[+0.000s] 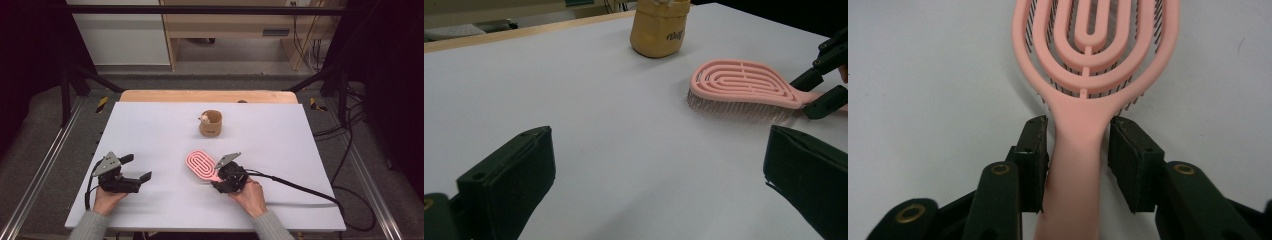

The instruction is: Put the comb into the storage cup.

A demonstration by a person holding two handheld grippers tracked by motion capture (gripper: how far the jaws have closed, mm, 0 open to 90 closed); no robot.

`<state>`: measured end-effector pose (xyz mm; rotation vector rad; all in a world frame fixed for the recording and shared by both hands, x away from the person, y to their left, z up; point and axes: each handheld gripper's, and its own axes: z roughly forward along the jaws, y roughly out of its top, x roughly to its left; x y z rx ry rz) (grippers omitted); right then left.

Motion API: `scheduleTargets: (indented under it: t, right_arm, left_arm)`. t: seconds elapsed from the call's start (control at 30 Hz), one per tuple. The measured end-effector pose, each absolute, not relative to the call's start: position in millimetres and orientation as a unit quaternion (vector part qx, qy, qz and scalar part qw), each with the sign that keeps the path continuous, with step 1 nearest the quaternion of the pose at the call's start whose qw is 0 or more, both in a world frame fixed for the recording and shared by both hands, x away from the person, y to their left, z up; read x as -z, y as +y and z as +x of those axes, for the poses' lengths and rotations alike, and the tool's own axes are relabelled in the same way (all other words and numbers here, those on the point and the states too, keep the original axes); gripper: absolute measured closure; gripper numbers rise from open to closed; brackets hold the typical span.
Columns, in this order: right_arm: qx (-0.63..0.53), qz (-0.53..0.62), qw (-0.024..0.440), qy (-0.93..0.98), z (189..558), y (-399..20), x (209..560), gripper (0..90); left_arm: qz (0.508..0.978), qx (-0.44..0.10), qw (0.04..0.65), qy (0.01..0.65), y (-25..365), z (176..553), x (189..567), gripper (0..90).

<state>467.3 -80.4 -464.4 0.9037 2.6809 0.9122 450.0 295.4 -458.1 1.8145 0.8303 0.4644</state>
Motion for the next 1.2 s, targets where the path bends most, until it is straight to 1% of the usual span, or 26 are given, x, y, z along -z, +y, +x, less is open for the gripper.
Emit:
scheduleTargets:
  t: [0.27,0.3,0.57,0.7,1.2]
  right_arm:
    - [-0.303,0.306,0.080,0.899,467.7,-80.9,463.2,65.6]
    - [-0.304,0.305,0.081,0.899,467.6,-80.9,463.2,61.5]
    - [-0.304,0.305,0.081,0.899,468.8,-79.7,464.4,61.5]
    - [-0.300,0.306,0.081,0.900,470.1,-77.8,465.5,64.9]
    - [-0.296,0.308,0.085,0.900,470.8,-78.4,464.9,68.0]
  left_arm:
    - [0.757,-0.194,0.519,0.346,295.4,450.0,458.1,0.3]
    - [0.757,-0.194,0.519,0.346,295.4,450.1,458.2,0.3]
    - [0.758,-0.194,0.518,0.346,295.2,450.1,458.2,0.3]
    - [0.758,-0.194,0.518,0.346,295.1,450.1,458.2,0.4]
    - [0.758,-0.193,0.518,0.346,294.7,450.0,458.3,0.4]
